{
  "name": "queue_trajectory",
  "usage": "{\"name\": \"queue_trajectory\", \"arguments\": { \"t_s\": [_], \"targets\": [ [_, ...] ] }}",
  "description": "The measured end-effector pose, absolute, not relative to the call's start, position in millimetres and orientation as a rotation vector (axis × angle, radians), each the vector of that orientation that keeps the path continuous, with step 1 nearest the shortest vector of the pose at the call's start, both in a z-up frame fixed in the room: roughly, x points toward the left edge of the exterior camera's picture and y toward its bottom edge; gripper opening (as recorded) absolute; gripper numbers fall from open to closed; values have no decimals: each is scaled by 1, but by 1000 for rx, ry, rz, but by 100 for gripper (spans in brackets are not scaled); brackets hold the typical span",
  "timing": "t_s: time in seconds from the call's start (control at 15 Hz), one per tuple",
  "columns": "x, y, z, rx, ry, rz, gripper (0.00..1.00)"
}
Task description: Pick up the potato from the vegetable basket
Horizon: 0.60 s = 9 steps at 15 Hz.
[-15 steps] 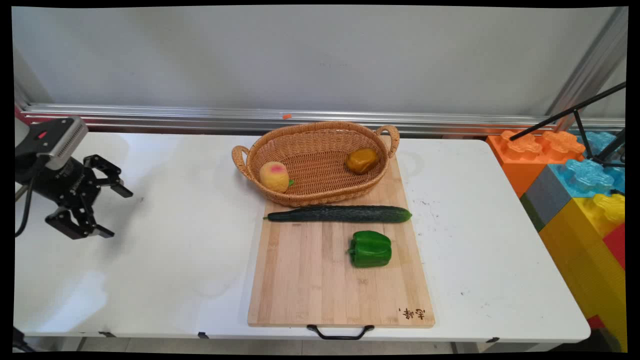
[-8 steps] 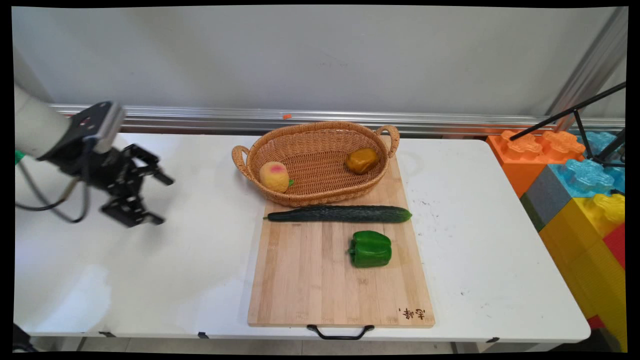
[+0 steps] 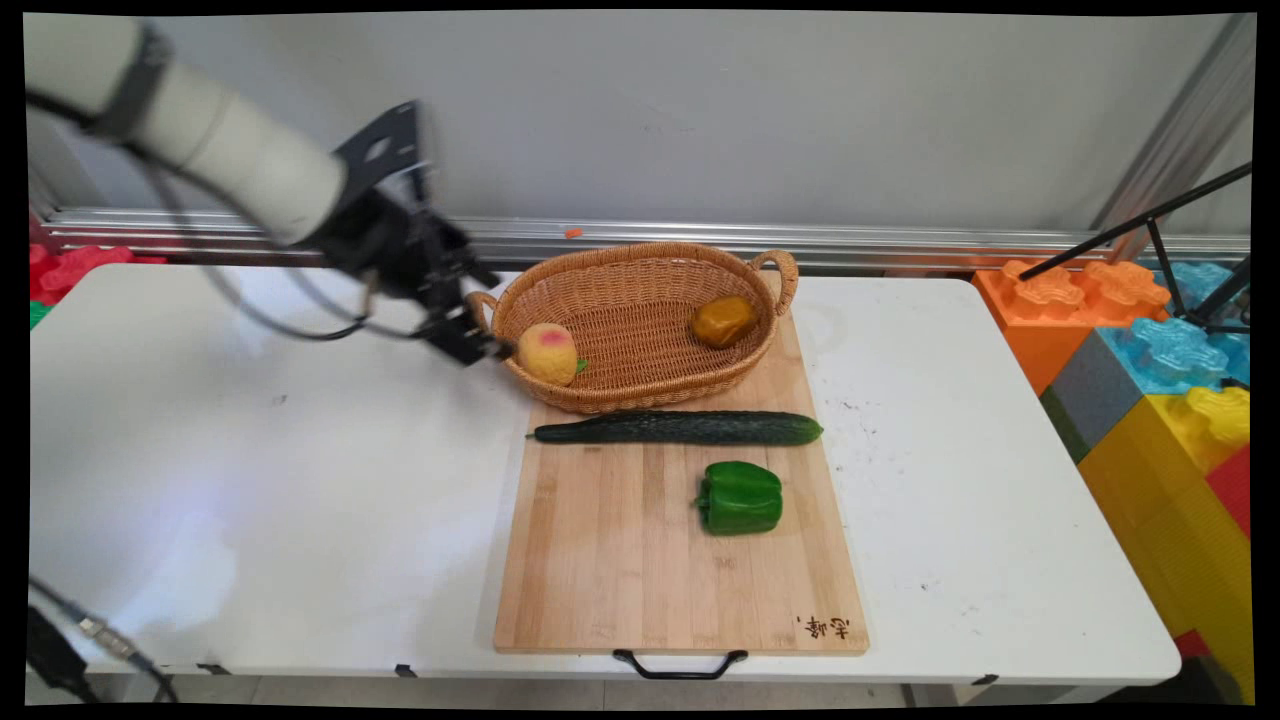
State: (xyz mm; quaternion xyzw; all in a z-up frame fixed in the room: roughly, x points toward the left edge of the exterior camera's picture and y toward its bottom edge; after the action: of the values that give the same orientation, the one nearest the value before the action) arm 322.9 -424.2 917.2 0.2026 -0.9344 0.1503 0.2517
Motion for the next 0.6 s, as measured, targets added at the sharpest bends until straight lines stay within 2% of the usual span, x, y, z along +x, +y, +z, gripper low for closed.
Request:
{"name": "queue_trajectory", "arguments": {
  "t_s": [0.27,0.6],
  "targets": [
    [281,-461,917,649,-2497,425,100],
    [238,-509,899,755,-2438,430,100]
  ]
}}
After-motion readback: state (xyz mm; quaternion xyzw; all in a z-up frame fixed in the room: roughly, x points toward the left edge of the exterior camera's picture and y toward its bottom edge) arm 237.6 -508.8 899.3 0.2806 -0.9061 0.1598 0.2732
